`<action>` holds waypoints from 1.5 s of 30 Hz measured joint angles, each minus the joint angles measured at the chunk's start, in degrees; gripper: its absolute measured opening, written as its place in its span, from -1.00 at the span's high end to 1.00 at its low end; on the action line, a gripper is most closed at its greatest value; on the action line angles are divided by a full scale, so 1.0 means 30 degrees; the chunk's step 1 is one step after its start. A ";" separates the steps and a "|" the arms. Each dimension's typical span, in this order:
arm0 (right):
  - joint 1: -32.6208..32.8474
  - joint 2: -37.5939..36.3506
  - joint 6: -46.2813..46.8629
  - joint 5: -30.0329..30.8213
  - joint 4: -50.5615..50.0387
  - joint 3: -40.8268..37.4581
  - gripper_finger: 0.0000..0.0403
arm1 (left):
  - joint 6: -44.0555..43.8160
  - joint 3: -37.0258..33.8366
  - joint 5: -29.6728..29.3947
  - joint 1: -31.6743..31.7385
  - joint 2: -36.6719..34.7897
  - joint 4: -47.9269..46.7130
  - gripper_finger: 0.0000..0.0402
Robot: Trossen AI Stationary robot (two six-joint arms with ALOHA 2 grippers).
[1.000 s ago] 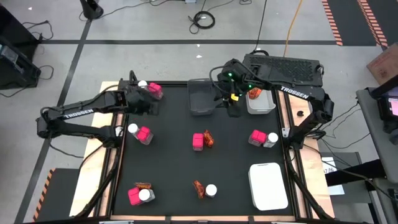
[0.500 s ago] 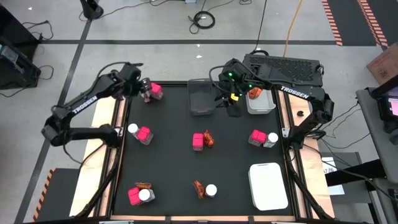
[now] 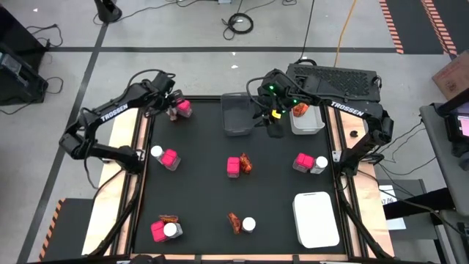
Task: Sort spices by type
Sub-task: Put the orange seasoning pack into the top white bin
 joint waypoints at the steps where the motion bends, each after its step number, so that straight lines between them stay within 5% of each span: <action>1: 0.0000 0.0000 0.0000 -0.0005 0.0000 0.0000 0.28 | -0.0007 0.0000 -0.0138 -0.0004 0.0152 -0.0083 0.09; 15: -0.0007 0.0000 -0.0682 0.0081 0.0007 -0.0007 0.28 | -0.0448 0.0000 -0.1597 -0.0007 0.1644 0.0062 0.13; 19: -0.0007 0.0000 -0.0721 0.0113 0.0007 -0.0007 0.28 | -0.0251 0.0000 -0.1620 -0.0001 0.1733 0.0044 0.34; 25: -0.0007 0.0000 -0.0699 0.0135 0.0007 -0.0007 0.28 | 0.1011 0.0000 -0.1550 -0.0014 0.1726 0.0020 0.92; 28: -0.0007 0.0000 -0.0515 0.0141 0.0007 -0.0007 0.28 | 0.1218 0.0000 -0.1443 -0.0022 0.1726 -0.0170 0.96; 36: 0.0000 0.0000 0.0651 0.0132 -0.0204 -0.0007 0.28 | 0.2702 -0.0022 0.0991 -0.1310 0.0593 0.0148 0.99; 45: 0.0049 0.0000 0.2665 0.0133 -0.2503 -0.0007 0.28 | 0.4347 -0.0022 0.4492 -0.6032 -0.0474 0.2359 0.99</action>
